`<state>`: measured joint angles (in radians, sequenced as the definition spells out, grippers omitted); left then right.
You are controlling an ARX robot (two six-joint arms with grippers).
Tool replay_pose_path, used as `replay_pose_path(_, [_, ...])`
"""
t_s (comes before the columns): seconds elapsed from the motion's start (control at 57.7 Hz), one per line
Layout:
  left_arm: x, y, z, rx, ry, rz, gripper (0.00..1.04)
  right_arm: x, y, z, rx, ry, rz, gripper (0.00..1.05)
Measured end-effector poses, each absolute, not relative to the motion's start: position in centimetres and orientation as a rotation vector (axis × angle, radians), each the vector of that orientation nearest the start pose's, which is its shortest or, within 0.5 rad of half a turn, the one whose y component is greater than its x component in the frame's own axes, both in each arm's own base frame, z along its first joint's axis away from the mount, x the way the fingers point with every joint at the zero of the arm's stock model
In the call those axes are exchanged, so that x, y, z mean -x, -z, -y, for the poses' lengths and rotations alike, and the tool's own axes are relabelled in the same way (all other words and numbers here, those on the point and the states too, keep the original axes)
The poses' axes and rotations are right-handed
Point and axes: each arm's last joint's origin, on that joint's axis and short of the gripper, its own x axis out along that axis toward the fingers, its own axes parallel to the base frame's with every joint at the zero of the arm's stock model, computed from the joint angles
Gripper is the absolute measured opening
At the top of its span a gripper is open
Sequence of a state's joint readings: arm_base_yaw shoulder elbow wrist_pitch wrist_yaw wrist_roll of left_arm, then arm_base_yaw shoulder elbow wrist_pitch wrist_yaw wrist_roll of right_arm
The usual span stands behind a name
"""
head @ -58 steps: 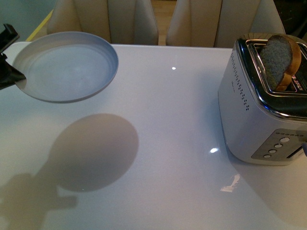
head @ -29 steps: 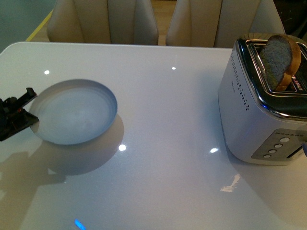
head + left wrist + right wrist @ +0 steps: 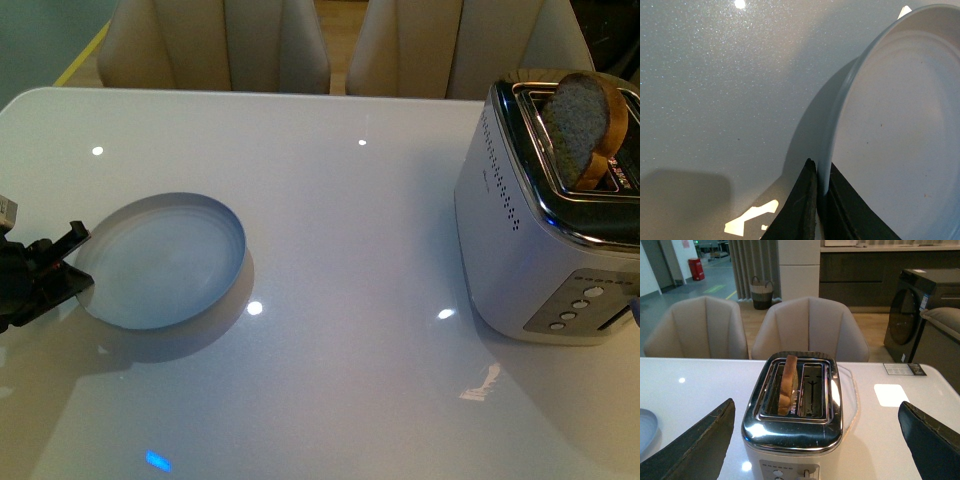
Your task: Left arm holds plate, right arm toasts bread
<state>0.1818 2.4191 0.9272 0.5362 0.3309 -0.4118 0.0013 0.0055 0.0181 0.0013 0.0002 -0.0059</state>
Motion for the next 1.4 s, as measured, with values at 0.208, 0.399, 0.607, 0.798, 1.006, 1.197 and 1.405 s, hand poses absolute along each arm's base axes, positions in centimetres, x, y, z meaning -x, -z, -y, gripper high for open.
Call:
replay_pose_path(0.208, [-34.7,4.0,-5.9,0.634,-0.059,-0.941,0.18,-9.7,-16.9,0.0,0.006,-0.001,0.014,0.96])
replay_pose_path(0.399, [-34.3,3.6,-7.1,0.64,-0.097,-0.924,0.51,-9.7,-16.9,0.0,0.006,-0.001,0.014,0.96])
replay_pose_path(0.607, [-34.0,-0.1,-7.8,0.61,-0.128,-0.801,0.85,-9.7,-16.9,0.0,0.006,-0.001,0.014,0.96])
replay_pose_path(0.798, [-34.3,-5.8,-6.2,0.543,-0.088,-0.674,0.97,-9.7,-16.9,0.0,0.006,-0.001,0.014,0.96])
replay_pose_path(1.006, [-33.8,-13.5,-1.4,0.475,0.029,-0.52,0.97,-9.7,-16.9,0.0,0.006,-0.001,0.014,0.96])
replay_pose_path(1.197, [-31.9,-19.8,3.5,0.404,0.095,-0.364,0.96,-9.7,-16.9,0.0,0.006,-0.001,0.014,0.96])
replay_pose_path(1.405, [-26.9,-22.0,3.7,0.079,0.012,0.022,0.55,-9.7,-16.9,0.0,0.006,-0.001,0.014,0.96])
